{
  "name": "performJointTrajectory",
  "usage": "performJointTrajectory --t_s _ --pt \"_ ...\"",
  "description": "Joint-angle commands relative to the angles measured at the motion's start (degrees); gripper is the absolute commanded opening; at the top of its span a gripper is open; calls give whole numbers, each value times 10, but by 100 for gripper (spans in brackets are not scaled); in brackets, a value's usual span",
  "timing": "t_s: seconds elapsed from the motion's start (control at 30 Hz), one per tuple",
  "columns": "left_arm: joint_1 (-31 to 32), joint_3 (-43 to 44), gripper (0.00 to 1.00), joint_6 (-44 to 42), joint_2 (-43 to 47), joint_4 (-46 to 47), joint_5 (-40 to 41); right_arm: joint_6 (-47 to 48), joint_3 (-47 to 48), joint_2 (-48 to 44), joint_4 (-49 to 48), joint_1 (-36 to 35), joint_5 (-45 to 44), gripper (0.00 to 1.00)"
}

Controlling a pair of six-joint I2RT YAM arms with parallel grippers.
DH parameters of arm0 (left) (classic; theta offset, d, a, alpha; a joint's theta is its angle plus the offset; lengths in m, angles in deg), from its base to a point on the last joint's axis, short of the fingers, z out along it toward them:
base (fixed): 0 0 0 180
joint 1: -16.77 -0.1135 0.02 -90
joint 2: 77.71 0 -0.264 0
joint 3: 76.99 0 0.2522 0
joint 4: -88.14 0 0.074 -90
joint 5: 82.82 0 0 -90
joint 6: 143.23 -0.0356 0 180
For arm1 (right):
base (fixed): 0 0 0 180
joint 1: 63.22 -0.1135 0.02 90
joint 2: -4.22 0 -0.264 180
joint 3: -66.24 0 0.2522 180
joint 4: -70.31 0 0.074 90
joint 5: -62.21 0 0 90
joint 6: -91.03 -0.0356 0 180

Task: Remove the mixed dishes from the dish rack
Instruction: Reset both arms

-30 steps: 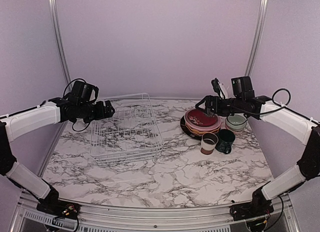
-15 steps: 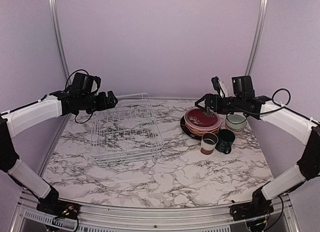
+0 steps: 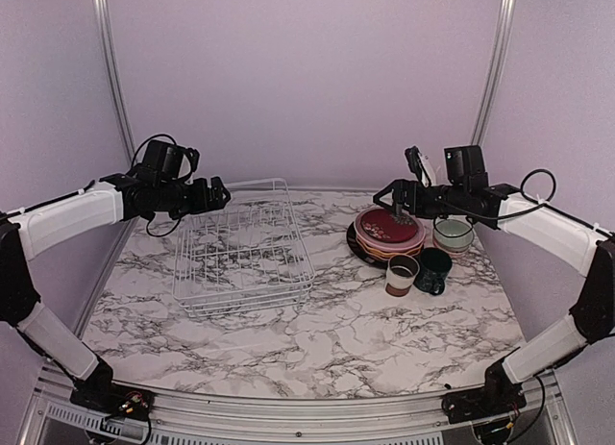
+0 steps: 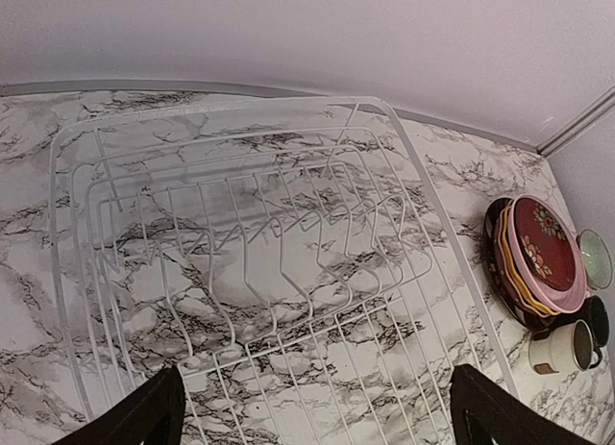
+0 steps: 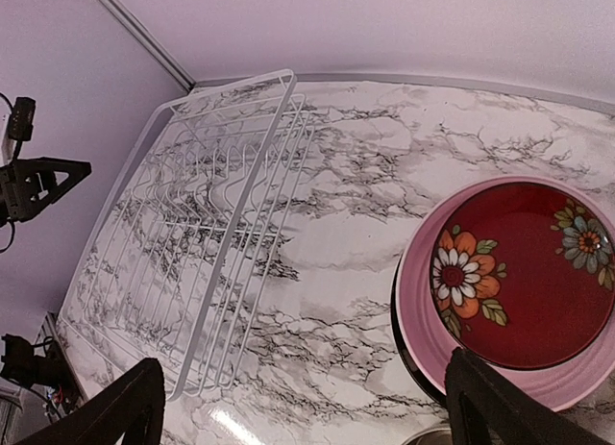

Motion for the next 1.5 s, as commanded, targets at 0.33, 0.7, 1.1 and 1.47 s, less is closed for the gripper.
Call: performJointTrajectory --t_s 0.33,0.7,1.1,1.47 --pt "-1 11 99 -31 -3 11 -67 -6 -2 5 -22 1 33 98" --pt "-1 -9 99 -30 11 29 -91 -9 -26 -8 -23 1 43 98" --pt "-1 -10 99 -24 9 36 -99 -10 -14 -11 -21 1 42 98" --pt "-4 -17 99 -17 19 44 -99 16 29 -10 13 2 26 98"
